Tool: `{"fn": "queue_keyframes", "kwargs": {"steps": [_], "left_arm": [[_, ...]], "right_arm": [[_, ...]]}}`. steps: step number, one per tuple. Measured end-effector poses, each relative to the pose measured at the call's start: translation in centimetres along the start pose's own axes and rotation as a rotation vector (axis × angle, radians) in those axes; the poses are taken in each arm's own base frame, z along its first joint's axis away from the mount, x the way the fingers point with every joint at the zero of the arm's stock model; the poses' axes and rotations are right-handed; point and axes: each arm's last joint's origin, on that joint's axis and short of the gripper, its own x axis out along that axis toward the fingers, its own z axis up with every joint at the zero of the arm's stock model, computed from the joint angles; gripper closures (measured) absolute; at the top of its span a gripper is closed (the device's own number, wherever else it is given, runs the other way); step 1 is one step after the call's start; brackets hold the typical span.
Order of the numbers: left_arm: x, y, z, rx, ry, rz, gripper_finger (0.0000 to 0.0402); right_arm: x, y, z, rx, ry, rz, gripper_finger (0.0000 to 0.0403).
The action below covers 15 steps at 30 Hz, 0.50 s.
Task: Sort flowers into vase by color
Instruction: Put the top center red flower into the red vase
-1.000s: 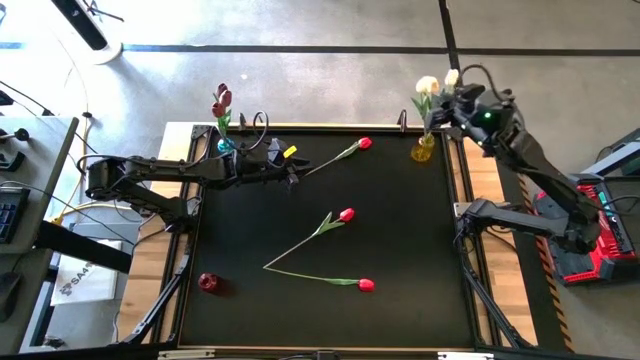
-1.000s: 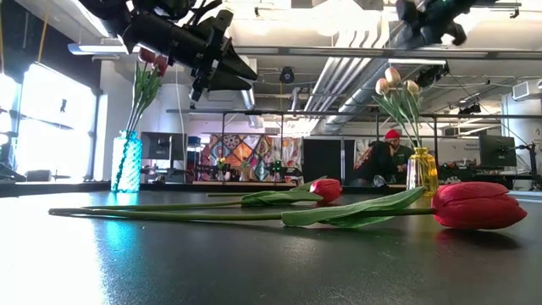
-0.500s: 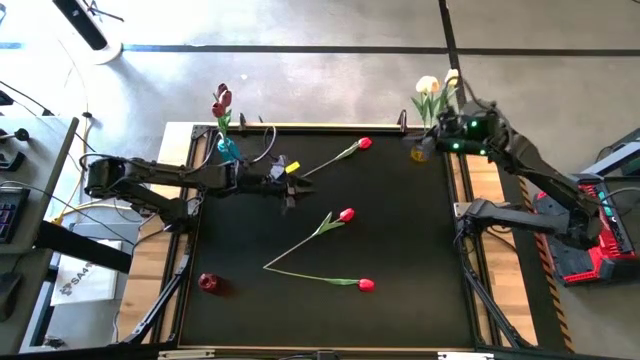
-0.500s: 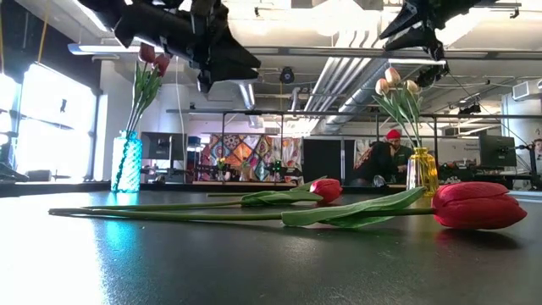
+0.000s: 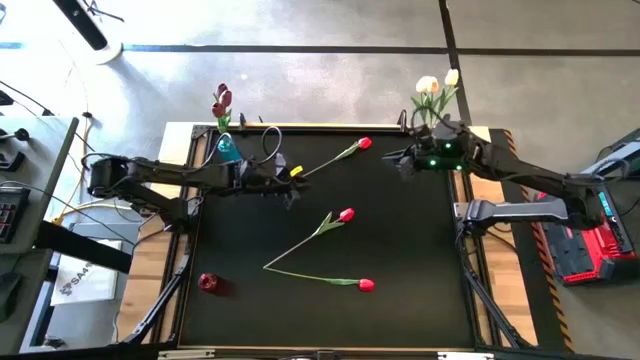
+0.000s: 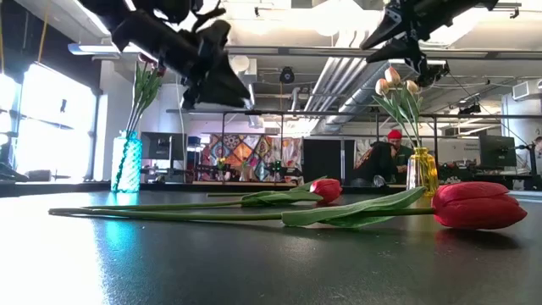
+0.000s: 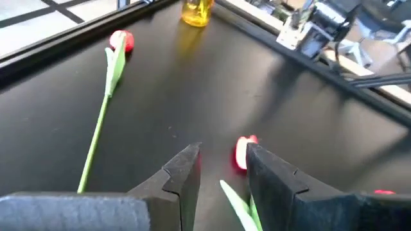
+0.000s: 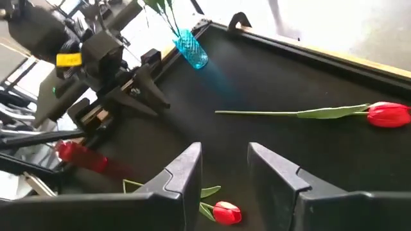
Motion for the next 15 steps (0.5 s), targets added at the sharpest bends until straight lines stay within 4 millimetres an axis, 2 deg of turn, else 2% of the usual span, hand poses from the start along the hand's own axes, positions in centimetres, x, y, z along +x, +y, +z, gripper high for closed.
{"fn": "queue_keyframes", "kwargs": {"steps": [8,12,15], "left_arm": [[3.5,0.7,0.3,0.059,0.047,0.025,0.0286],[5.8,0.3,1.5,0.101,0.066,0.033,0.0257],[7.6,0.8,2.2,0.09,0.119,0.091,0.0227]], "right_arm": [[2.0,1.2,-1.7,-0.006,0.101,-0.043,0.0288],[2.3,1.5,-2.7,-0.007,0.165,-0.078,0.0288],[2.1,1.5,-3.4,-0.002,0.205,-0.119,0.0288]]}}
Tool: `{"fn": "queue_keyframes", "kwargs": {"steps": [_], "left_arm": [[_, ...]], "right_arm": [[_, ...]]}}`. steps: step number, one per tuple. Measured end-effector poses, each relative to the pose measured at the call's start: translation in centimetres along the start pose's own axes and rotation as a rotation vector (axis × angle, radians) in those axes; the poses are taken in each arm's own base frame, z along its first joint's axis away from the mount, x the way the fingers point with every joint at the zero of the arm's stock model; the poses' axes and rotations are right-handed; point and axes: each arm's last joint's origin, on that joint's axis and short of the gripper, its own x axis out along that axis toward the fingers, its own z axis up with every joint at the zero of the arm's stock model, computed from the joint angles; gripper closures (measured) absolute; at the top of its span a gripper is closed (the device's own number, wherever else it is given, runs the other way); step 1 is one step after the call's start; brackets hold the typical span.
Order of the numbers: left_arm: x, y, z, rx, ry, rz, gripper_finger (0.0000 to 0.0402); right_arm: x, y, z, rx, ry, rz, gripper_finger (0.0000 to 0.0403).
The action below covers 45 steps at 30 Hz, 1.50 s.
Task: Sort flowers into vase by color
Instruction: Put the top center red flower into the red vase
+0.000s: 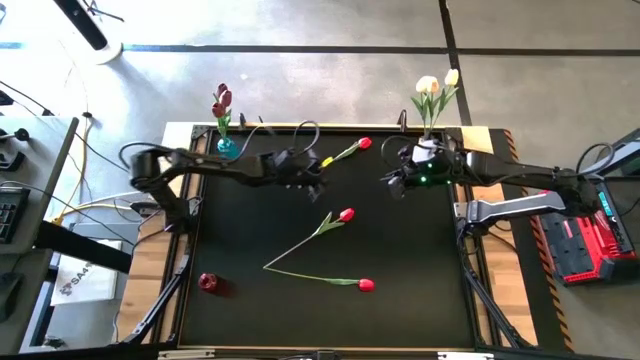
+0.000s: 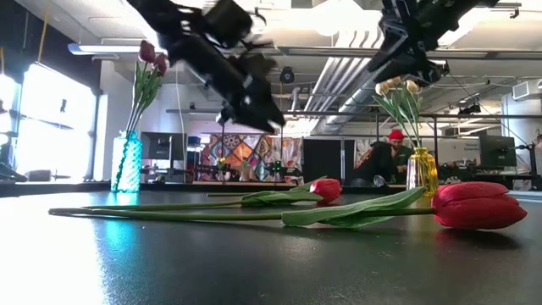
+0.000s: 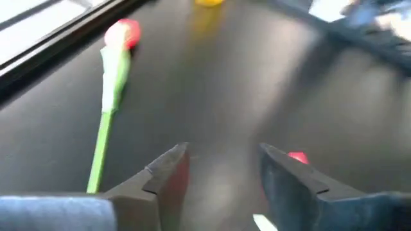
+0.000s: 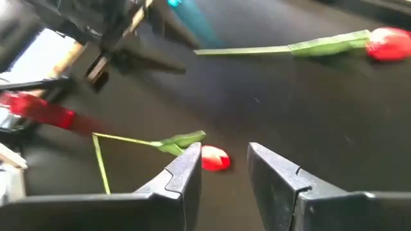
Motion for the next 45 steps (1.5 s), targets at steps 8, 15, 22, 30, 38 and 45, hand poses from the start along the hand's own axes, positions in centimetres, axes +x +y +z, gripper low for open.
{"fn": "queue_keyframes", "kwargs": {"steps": [8,15,22,30,38,45], "left_arm": [[4.6,1.7,1.1,-0.036,0.185,0.125,0.0195],[7.7,2.7,2.6,0.02,0.166,0.153,0.0194],[10.6,4.6,2.1,0.058,0.214,0.185,0.0194],[10.9,5.1,2.3,0.02,0.204,0.203,0.0203],[10.3,6.1,0.8,-0.171,0.356,0.285,0.0211],[9.7,6.2,-0.3,-0.137,0.473,0.353,0.0211]], "right_arm": [[-0.1,0.0,-0.9,0.019,0.052,-0.054,0.0289],[-0.1,0.5,-1.3,0.035,0.056,-0.047,0.0289],[-0.2,1.2,-1.9,0.046,0.058,-0.045,0.0288],[-0.3,1.7,-2.4,0.04,0.039,-0.059,0.0288],[-0.3,1.7,-2.3,0.061,0.038,-0.06,0.0288],[-0.3,1.5,-2.2,0.048,0.023,-0.077,0.0288]]}}
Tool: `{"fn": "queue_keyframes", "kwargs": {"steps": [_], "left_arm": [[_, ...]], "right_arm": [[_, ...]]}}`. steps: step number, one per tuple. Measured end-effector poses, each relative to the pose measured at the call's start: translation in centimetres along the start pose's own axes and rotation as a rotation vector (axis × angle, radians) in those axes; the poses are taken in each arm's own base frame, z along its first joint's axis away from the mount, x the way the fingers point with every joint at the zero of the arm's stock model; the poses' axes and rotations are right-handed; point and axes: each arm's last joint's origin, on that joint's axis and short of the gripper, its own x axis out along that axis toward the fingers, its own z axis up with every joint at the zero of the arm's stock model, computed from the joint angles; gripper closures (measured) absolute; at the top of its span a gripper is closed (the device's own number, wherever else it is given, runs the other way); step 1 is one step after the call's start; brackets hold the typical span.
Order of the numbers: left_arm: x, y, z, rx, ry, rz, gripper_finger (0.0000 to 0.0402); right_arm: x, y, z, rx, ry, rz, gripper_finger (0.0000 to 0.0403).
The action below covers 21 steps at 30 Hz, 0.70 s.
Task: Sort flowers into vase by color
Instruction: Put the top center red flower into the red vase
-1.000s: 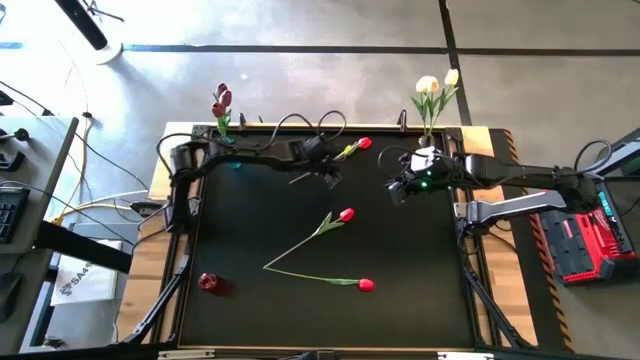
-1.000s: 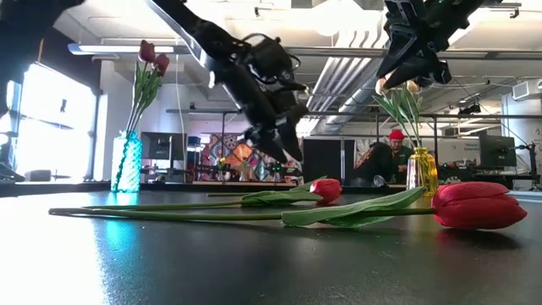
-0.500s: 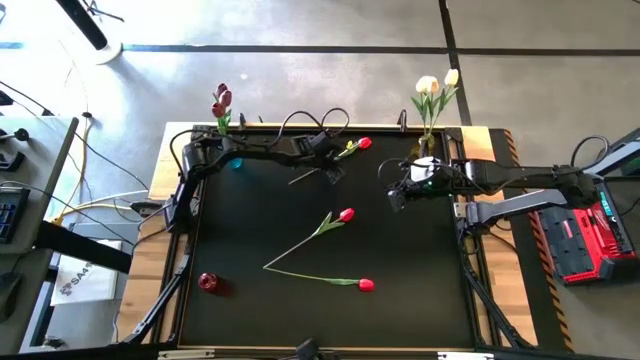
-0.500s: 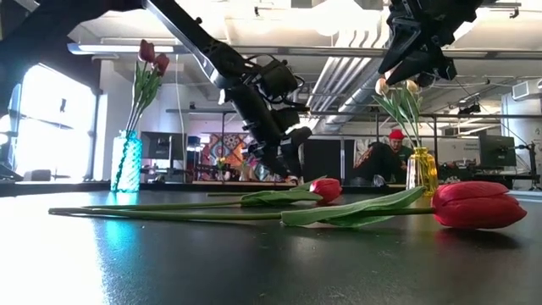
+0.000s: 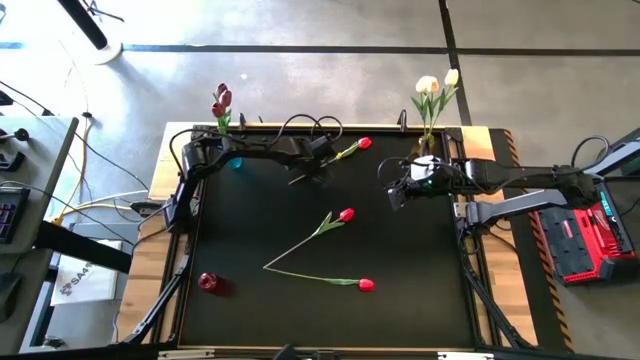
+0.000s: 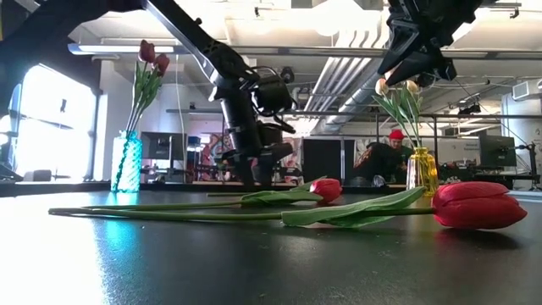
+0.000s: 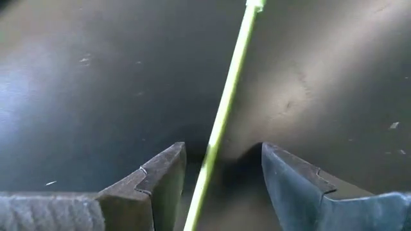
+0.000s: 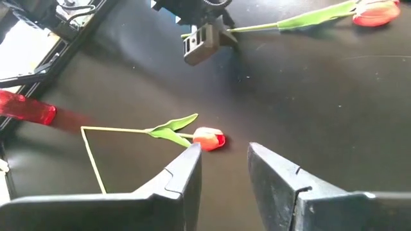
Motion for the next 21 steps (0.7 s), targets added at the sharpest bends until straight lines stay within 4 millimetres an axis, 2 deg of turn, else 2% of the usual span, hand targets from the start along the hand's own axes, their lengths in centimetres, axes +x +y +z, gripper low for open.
{"fn": "queue_keyframes", "kwargs": {"steps": [7,11,15,21], "left_arm": [[-0.03,0.27,-0.32,0.037,0.019,0.068,0.0212],[-0.08,0.29,-0.47,0.062,0.036,0.069,0.0227],[-0.1,0.26,-0.56,0.064,0.054,0.049,0.0269],[-0.11,0.19,-0.65,0.066,0.072,0.019,0.0359]], "right_arm": [[0.04,-0.16,0.17,0.008,-0.006,-0.006,0.0288],[0.04,-0.15,0.17,0.008,-0.007,-0.006,0.0288],[0.04,-0.15,0.17,0.008,-0.006,-0.006,0.0288],[0.04,-0.15,0.17,0.008,-0.006,-0.006,0.0288]]}}
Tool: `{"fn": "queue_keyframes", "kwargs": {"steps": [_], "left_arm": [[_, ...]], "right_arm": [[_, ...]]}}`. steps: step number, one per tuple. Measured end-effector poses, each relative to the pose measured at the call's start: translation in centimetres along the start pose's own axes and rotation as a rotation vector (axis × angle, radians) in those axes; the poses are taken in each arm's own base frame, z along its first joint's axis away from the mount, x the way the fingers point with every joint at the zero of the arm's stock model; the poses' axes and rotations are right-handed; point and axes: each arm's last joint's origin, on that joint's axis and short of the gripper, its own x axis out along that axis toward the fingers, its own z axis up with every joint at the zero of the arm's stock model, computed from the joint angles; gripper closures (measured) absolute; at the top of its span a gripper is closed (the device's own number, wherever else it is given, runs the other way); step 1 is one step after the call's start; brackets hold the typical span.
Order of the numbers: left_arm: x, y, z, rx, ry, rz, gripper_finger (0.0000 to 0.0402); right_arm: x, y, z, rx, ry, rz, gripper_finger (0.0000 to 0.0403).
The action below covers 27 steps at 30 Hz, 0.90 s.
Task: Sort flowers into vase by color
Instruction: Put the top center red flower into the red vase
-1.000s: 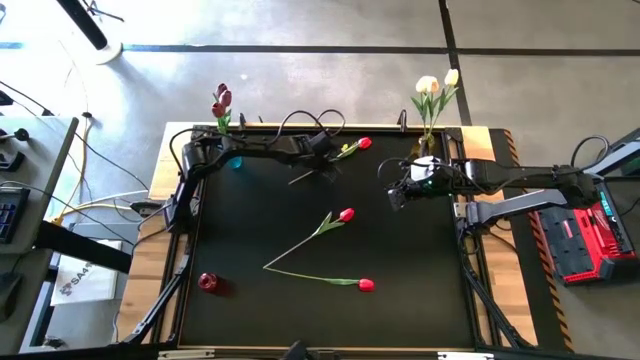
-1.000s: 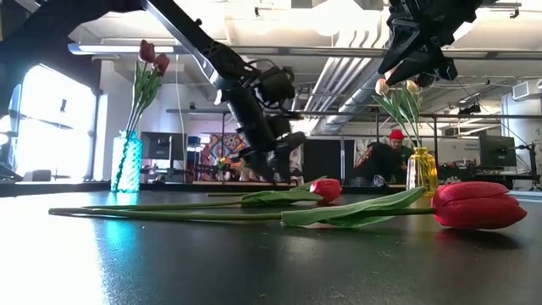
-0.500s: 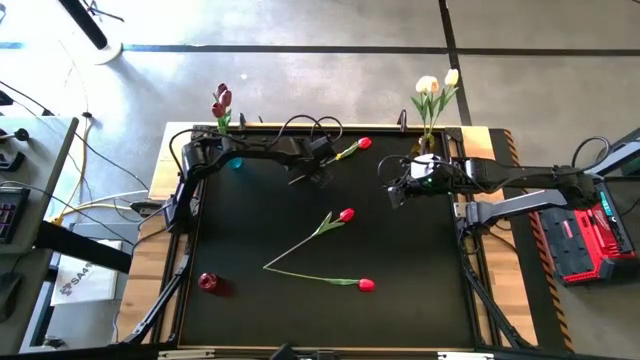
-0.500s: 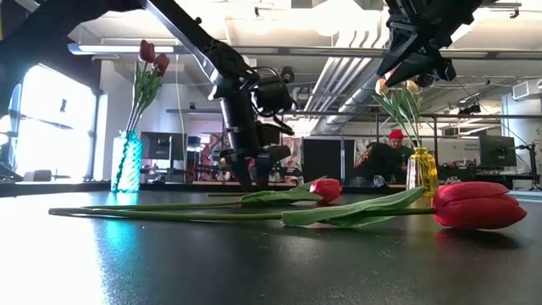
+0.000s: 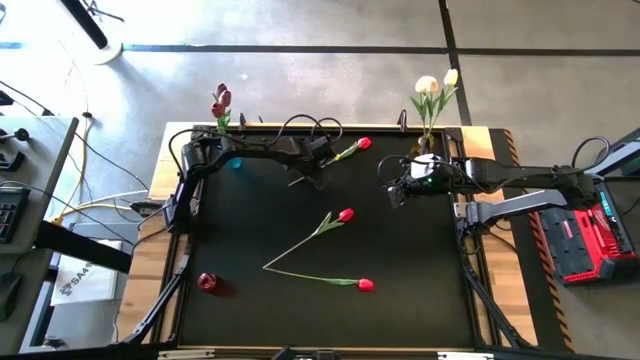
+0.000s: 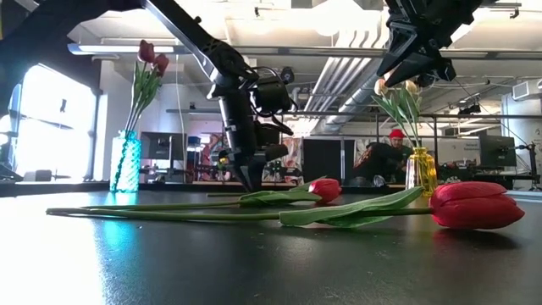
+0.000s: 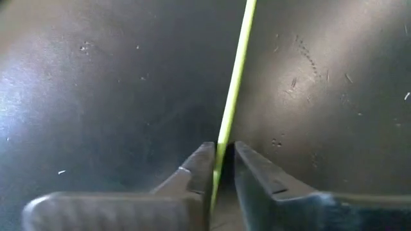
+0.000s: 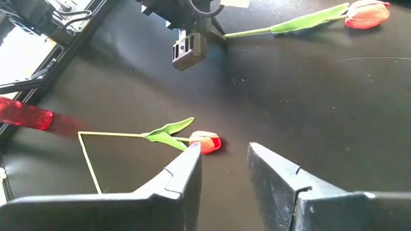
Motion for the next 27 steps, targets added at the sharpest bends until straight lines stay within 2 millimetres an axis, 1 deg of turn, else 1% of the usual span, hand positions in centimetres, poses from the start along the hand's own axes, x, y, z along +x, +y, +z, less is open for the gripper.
{"fn": "queue_keyframes", "kwargs": {"steps": [2,3,9,13,15,20,24,27], "left_arm": [[0.0,0.0,0.0,0.001,0.003,0.0,0.0388],[0.0,0.0,-0.1,0.001,0.004,-0.002,0.0394],[-0.2,0.0,-0.1,-0.01,0.005,-0.016,0.0398],[-1.6,-0.2,-0.2,-0.03,0.002,-0.027,0.04],[-3.0,-0.3,0.2,-0.051,-0.044,-0.048,0.0401],[-7.4,-0.6,0.6,-0.076,-0.148,-0.105,0.0401],[-11.9,-0.8,0.6,-0.076,-0.257,-0.179,0.0401],[-15.2,-1.3,0.2,-0.061,-0.334,-0.262,0.0401]], "right_arm": [[0.0,0.0,0.0,0.0,0.0,0.0,0.0288],[0.0,0.0,0.0,0.0,0.0,0.0,0.0288],[0.0,0.0,0.0,0.002,0.0,0.001,0.0288],[0.0,0.0,0.0,0.003,-0.001,0.002,0.0288],[0.0,0.0,0.0,0.011,-0.003,0.005,0.0288],[0.0,0.2,0.2,0.054,-0.022,0.025,0.0288],[-0.1,0.8,0.8,0.075,-0.079,0.086,0.0286],[-0.3,1.7,1.7,0.094,-0.158,0.193,0.0276]]}}
